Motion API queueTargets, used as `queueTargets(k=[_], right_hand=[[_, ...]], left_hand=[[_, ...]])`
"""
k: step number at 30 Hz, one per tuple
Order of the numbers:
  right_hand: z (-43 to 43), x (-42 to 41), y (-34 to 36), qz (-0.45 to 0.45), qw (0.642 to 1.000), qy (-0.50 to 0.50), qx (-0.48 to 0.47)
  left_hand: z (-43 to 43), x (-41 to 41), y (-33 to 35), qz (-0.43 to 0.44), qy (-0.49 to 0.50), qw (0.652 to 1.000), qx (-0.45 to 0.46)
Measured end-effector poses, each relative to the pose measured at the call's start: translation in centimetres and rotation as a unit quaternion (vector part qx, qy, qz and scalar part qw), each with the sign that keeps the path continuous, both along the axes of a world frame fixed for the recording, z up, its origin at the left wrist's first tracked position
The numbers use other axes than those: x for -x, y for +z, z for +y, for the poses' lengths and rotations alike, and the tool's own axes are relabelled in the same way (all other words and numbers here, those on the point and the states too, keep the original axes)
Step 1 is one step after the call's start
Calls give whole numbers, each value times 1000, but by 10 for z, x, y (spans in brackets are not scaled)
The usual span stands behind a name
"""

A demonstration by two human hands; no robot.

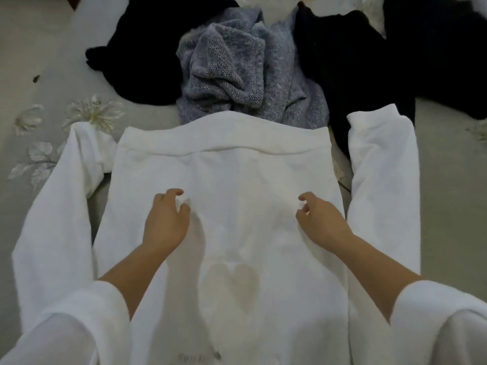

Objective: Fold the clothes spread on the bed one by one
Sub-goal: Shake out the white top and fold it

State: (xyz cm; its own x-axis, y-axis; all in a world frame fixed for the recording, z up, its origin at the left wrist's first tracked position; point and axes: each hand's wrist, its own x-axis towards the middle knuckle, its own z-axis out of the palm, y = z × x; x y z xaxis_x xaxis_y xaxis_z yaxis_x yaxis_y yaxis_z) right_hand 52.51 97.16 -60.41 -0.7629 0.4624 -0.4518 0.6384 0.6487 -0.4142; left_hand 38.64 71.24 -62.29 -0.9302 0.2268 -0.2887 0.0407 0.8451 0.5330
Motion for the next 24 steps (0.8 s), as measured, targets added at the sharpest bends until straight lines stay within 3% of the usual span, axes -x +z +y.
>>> queueTargets(k=[6,11,14,17,21,23,24], right_hand=[[43,91,-15,150,987,-3,-51],[52,128,-30,140,989,13,-46],[51,130,-37,124,989,9,-82],[54,128,-35,167,983,-4,-81],[70,126,-19,342,924,-154,-77],[80,134,-15,371,902,-211,-65],[82,139,-16,353,909,-211,-68]], left_hand=[[44,95,-18,110,12,994,-6],[58,126,-35,161,-117,979,50],[50,131,-37,161,-124,977,63],[43,139,-31,193,-124,973,26],[32,157,-4,253,-13,963,-90],[35,169,4,247,38,961,-116],[40,174,4,230,45,965,-121]])
